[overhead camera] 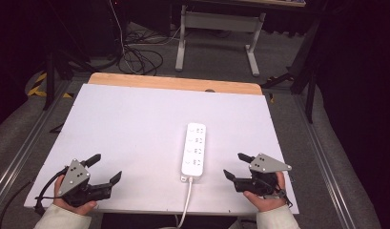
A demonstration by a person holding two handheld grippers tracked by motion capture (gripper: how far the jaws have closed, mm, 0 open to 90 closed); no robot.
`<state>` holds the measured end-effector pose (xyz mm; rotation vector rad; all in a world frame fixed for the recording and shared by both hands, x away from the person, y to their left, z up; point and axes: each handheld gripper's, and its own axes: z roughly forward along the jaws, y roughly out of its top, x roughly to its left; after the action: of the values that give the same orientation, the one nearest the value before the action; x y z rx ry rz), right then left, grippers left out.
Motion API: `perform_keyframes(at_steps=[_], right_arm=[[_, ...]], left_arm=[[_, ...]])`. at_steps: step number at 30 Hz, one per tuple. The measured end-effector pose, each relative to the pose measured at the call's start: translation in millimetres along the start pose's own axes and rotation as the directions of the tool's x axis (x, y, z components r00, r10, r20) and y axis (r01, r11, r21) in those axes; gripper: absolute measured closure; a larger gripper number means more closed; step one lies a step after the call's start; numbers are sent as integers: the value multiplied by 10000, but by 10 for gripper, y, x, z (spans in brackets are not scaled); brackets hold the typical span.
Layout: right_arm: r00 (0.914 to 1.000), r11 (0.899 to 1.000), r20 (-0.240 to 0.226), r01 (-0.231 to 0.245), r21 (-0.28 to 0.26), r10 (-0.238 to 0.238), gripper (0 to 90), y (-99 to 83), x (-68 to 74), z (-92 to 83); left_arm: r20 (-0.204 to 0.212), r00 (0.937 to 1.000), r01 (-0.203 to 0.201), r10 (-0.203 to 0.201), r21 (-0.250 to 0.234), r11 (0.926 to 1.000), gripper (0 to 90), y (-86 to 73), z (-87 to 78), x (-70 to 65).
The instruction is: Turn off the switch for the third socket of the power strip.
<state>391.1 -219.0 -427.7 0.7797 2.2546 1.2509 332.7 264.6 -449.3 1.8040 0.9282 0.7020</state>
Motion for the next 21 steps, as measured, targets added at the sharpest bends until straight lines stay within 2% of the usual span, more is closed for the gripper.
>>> perform_keyframes(at_steps=[13,21], right_arm=[[9984,9994,-546,169,314,-152,334,414,-31,190],[9970,9987,-708,343,374,-316,362,584,-29,324]], left_arm=[[11,10000,-8,8,31,10000,142,0,-2,4],[41,10000,13,-13,39,10000,142,0,1,6]])
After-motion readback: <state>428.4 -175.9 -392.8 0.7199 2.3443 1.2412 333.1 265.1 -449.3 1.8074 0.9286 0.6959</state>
